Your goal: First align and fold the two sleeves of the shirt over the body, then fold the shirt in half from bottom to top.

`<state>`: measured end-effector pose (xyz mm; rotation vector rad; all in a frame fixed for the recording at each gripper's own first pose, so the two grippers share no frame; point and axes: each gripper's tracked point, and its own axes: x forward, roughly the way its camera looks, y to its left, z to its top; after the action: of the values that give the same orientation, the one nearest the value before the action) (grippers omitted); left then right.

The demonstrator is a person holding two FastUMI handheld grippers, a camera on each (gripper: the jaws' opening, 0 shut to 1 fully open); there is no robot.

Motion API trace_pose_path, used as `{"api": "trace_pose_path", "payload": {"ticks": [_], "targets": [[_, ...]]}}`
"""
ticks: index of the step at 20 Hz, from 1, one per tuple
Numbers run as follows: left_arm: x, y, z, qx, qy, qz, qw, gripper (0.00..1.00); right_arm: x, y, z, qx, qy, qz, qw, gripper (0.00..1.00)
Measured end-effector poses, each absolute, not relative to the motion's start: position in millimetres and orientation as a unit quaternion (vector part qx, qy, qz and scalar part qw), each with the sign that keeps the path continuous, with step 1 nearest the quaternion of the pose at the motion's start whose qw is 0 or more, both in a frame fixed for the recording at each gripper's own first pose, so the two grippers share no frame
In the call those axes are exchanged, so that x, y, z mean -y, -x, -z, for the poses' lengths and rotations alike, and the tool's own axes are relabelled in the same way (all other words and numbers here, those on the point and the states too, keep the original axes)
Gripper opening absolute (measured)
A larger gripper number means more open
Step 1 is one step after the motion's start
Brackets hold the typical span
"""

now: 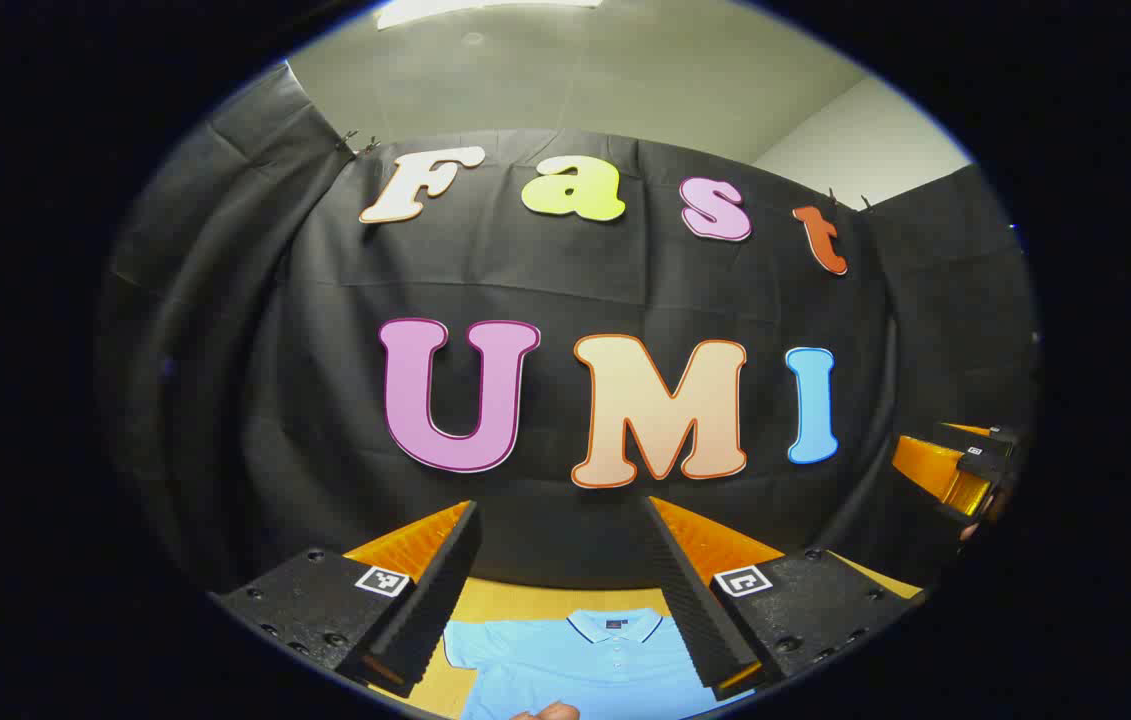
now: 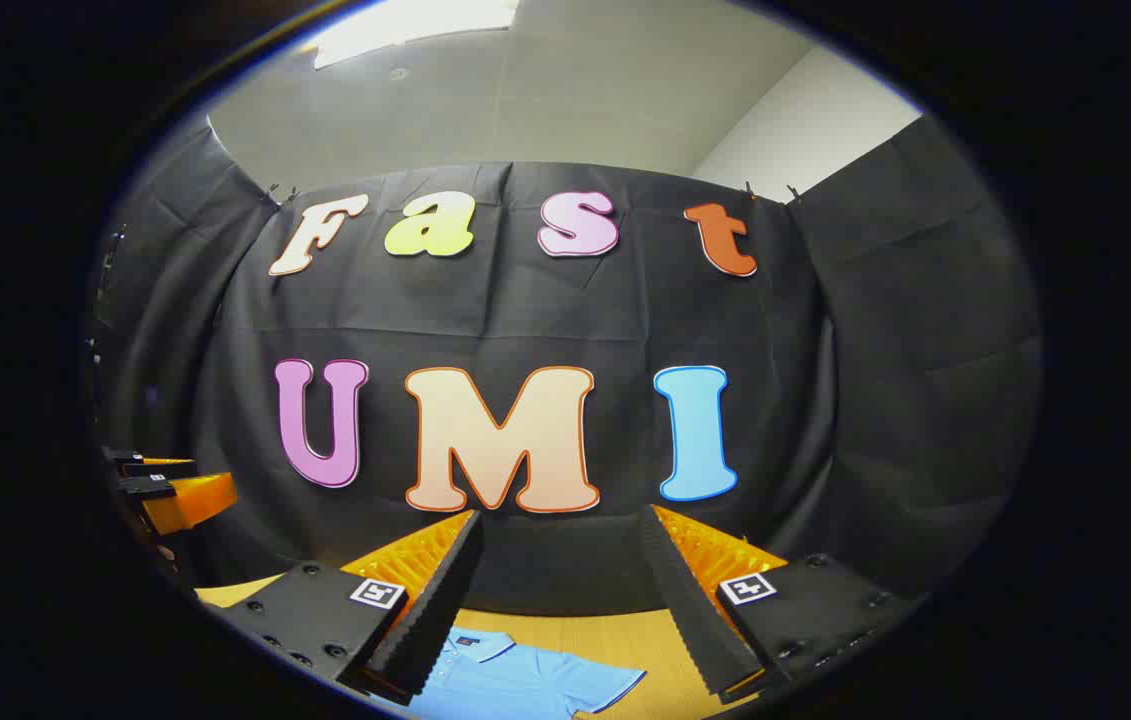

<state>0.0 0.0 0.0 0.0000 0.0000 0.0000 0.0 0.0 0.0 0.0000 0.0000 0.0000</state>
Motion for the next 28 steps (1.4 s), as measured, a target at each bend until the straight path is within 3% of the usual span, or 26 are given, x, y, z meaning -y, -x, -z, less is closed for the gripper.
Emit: {"api": "trace_pose_path", "payload": {"ticks": [2,15,28], "targets": [[-2,1,-1,0.002,0.0,-0.002,1.0,0.94,-1,1,-2,0.005,0.011,-0.002,1.0,0.96],[-8,7,-6,0.008,-0.01,-0.01,1.0,0.94,-9,0,7,-0.005,0.021,-0.016,1.0,0.98],[-8,16,-3,0.005,-0.023,-0.052,0.998,0.92,32,-44,108,-0.084,0.072,-0.044,0.993,0.99]]}}
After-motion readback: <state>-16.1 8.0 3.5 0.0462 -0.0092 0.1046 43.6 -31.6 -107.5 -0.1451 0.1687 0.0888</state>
